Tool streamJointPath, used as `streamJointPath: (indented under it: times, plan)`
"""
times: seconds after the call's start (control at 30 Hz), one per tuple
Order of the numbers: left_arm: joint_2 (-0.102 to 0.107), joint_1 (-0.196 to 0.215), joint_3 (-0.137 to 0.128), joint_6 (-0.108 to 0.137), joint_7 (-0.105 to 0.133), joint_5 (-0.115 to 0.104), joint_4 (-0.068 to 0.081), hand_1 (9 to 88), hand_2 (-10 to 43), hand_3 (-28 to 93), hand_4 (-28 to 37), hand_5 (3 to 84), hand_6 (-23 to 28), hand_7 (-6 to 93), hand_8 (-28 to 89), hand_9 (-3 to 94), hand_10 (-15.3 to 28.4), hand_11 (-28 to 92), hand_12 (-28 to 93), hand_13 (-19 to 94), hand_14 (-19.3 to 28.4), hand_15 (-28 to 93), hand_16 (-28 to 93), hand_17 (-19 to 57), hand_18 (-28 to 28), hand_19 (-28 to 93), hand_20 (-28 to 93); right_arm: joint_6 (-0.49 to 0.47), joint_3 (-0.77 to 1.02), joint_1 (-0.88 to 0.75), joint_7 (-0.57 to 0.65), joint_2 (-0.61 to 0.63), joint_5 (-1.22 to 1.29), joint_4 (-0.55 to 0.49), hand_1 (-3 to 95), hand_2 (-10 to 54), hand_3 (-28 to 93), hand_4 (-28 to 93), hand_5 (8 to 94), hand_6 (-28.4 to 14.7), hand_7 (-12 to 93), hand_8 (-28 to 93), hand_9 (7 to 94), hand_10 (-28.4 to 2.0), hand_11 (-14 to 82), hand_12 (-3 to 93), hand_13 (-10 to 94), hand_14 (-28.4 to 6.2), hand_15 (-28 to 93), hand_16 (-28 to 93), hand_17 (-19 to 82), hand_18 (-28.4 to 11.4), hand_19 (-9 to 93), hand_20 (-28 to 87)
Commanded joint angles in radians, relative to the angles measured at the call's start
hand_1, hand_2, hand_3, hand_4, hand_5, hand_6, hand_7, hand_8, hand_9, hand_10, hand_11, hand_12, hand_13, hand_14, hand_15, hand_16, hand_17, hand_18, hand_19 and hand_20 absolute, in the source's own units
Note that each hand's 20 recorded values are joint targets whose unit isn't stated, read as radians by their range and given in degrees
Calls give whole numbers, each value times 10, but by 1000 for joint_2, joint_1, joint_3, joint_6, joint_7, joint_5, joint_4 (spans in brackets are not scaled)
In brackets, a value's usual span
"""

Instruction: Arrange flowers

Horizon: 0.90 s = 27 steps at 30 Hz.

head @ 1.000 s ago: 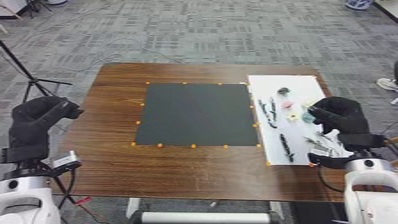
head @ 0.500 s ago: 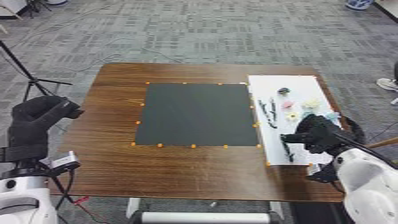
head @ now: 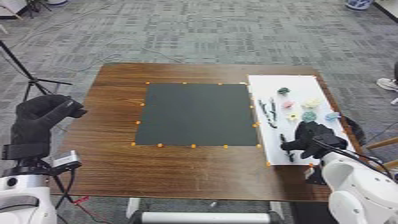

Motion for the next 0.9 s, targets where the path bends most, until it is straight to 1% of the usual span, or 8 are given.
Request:
streamJointPath:
  times: [0.03,0.43,0.6,0.7,0.77,0.8,0.83,0.9]
  plan:
    - [-4,1,-10,-24,-19,4,-7,456,-64,544,-89,627,21,395,207,669,119,436,285,558,182,416,61,149,129,138,282,-26,-32,4,54,14,-15,50,322,-95,593,-124,694,-53,313,-36,822,-131,394,360,875,-37,588,421,626,-151,932,599]
    - [-21,14,-14,-37,-28,6,-14,459,-65,544,-85,626,22,394,208,666,119,435,286,556,182,420,61,148,129,136,280,-69,-82,15,85,6,-59,103,336,-95,589,-127,704,-53,320,-34,841,-128,390,353,902,-29,563,414,647,-138,932,583]
    - [-28,23,-20,-31,-28,4,-20,461,-64,542,-86,626,23,393,208,665,119,435,285,556,182,422,61,148,128,136,279,-102,-123,27,98,15,-56,111,381,-95,594,-132,713,-48,339,-33,856,-125,401,353,923,-21,555,415,667,-126,932,571]
    - [-29,24,-20,-34,-29,4,-21,461,-64,542,-85,626,23,393,208,665,119,435,285,556,182,422,60,148,128,136,279,-134,-133,41,118,13,-21,113,459,-95,530,-120,720,-33,303,250,866,-119,407,349,935,-16,553,414,684,-114,932,550]
    - [-34,23,-21,-35,-33,8,-20,462,-64,542,-84,627,23,392,208,665,119,435,285,556,182,423,60,148,128,136,279,-152,-132,51,128,9,0,112,526,-95,432,-57,726,-25,291,296,873,-117,405,345,937,-13,560,392,691,-105,932,526]
    - [-37,25,-21,-32,-31,4,-21,462,-65,542,-84,627,23,392,208,665,119,435,286,556,182,423,59,148,128,135,279,-157,-133,59,136,6,19,112,668,-95,63,196,728,-23,290,300,876,-116,402,343,937,-12,561,386,695,-102,932,517]
    - [-37,29,-21,-30,-29,-2,-23,462,-64,542,-84,627,23,392,208,665,119,435,286,556,182,423,59,148,128,135,279,-161,-135,63,134,7,18,111,770,-95,-199,385,732,-21,289,299,883,-114,395,339,937,-12,564,373,700,-98,932,499]
    - [-36,30,-21,-31,-31,-1,-23,461,-64,542,-84,627,24,391,208,665,119,435,285,556,182,423,59,147,129,135,279,-172,-140,76,134,7,19,114,810,-95,-274,452,739,-19,286,296,893,-113,383,334,937,-11,568,353,708,-94,932,478]
